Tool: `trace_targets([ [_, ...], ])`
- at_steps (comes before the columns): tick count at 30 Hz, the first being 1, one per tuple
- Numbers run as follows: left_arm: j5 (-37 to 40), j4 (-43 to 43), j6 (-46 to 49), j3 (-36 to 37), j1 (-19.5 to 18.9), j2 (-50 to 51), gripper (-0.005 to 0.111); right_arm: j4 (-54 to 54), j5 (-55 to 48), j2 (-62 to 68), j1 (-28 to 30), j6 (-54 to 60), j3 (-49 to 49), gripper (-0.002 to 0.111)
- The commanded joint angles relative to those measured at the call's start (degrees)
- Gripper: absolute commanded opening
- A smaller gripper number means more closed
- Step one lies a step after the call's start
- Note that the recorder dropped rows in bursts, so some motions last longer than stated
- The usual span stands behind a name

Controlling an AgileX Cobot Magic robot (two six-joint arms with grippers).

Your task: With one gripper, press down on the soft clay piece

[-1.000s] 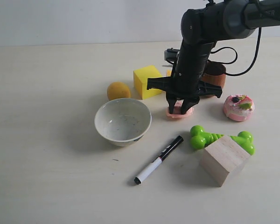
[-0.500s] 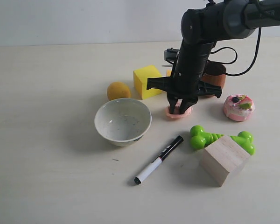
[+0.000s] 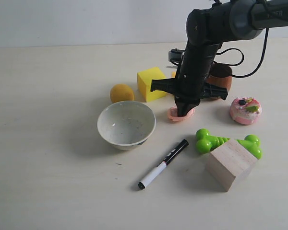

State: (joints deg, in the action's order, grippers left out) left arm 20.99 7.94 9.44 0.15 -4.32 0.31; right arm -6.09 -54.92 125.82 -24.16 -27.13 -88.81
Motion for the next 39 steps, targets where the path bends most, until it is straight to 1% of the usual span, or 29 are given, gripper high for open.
trace_targets([
  [1, -0.5, 0.1, -0.3, -0.1, 0.3, -0.3, 0.000, 0.0, 0.1, 0.0, 0.1, 0.8, -0.3, 0.005],
  [6, -0.5, 0.1, -0.3, -0.1, 0.3, -0.3, 0.000, 0.0, -0.4, 0.0, 0.1, 1.2, -0.3, 0.000],
  [15, -0.5, 0.1, -0.3, -0.1, 0.3, -0.3, 0.000, 0.0, -0.3, 0.0, 0.1, 0.9, -0.3, 0.000],
  [17, -0.5, 0.1, -0.3, -0.1, 0.3, -0.3, 0.000, 0.0, -0.3, 0.0, 0.1, 0.9, -0.3, 0.002],
  [20, -0.5, 0.1, -0.3, -0.1, 0.3, -0.3, 0.000, 0.0, -0.3, 0.0, 0.1, 1.1, -0.3, 0.015],
  [22, -0.5, 0.1, -0.3, -0.1, 0.3, -0.3, 0.000, 0.0, -0.3, 0.0, 0.1, 1.1, -0.3, 0.028],
  [24, -0.5, 0.1, -0.3, -0.1, 0.3, -0.3, 0.000, 0.0, 0.0, 0.0, 0.1, 1.1, -0.3, 0.037],
  [25, -0.5, 0.1, -0.3, -0.1, 0.3, -0.3, 0.000, 0.0, 0.0, 0.0, 0.1, 1.1, -0.3, 0.041],
  [26, -0.5, 0.1, -0.3, -0.1, 0.3, -0.3, 0.000, 0.0, 0.0, 0.0, 0.1, 1.1, -0.3, 0.042],
  [28, -0.5, 0.1, -0.3, -0.1, 0.3, -0.3, 0.000, 0.0, 0.0, 0.0, 0.1, 1.1, -0.3, 0.040],
  [30, -0.5, 0.1, -0.3, -0.1, 0.3, -0.3, 0.000, 0.0, 0.0, 0.0, 0.1, 1.1, -0.3, 0.034],
  [33, -0.5, 0.1, -0.3, -0.1, 0.3, -0.3, 0.000, 0.0, -0.3, 0.0, 0.1, 1.1, -0.3, 0.015],
  [34, -0.5, 0.1, -0.3, -0.1, 0.3, -0.3, 0.000, 0.0, -0.4, 0.0, 0.1, 1.2, -0.3, 0.005],
  [35, -0.5, 0.1, -0.3, -0.1, 0.3, -0.3, 0.000, 0.0, -0.6, 0.0, 0.1, 1.2, -0.3, 0.000],
  [39, -0.5, 0.1, -0.3, -0.1, 0.3, -0.3, 0.000, 0.0, -0.6, 0.0, 0.1, 1.6, -0.3, 0.000],
])
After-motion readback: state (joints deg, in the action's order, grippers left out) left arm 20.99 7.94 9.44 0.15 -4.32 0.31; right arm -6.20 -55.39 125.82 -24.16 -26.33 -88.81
